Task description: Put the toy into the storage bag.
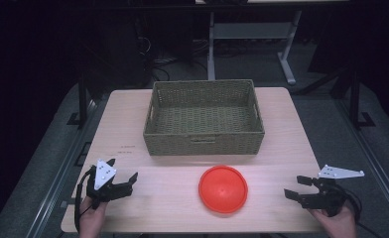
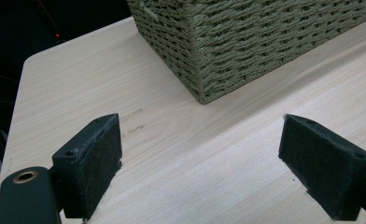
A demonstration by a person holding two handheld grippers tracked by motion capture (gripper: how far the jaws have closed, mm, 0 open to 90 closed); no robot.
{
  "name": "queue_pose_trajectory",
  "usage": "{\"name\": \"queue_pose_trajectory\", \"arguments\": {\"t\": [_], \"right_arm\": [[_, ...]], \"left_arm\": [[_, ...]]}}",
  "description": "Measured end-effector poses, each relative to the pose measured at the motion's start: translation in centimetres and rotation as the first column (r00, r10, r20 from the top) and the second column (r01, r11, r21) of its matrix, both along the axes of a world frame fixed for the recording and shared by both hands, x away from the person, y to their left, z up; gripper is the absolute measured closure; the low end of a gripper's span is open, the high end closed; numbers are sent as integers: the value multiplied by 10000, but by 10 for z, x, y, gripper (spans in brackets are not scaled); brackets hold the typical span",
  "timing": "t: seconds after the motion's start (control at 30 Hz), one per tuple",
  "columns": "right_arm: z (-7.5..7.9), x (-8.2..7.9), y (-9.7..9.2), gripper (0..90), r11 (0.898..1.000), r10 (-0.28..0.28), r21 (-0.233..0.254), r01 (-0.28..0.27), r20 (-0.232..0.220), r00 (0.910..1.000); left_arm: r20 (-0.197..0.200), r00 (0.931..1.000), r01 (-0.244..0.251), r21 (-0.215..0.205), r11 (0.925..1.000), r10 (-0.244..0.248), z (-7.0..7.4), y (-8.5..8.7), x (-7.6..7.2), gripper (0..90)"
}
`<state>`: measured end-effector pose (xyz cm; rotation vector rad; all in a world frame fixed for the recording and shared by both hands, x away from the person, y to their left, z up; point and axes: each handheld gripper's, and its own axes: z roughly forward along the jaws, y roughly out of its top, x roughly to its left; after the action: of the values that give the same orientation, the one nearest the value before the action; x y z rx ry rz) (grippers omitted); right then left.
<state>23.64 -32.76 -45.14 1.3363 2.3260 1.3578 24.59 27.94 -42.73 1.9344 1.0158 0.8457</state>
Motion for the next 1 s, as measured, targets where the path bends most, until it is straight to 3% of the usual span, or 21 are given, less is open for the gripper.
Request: {"name": "queue_pose_trajectory", "arguments": {"t": [0.47, 0.67, 0.8, 1.0], "right_arm": [[10, -2, 14, 155, 9990, 439, -40, -438, 411, 9982], [11, -1, 23, 160, 9971, 712, -281, -705, 260, 9971], [17, 0, 30, 160, 9946, 1026, 131, -1030, 314, 9942], [20, 5, 41, 159, 9915, 1304, -12, -1304, 196, 9913]], "left_arm": [[57, 10000, -4, -37, 10000, 4, 0, 2, -2, 128], [74, 10000, -56, -54, 10000, 57, 0, 3, -1, 128], [91, 9999, -72, 3, 10000, 71, 0, 3, -2, 128], [165, 9998, -66, 72, 10000, 65, 0, 3, -2, 128]]}}
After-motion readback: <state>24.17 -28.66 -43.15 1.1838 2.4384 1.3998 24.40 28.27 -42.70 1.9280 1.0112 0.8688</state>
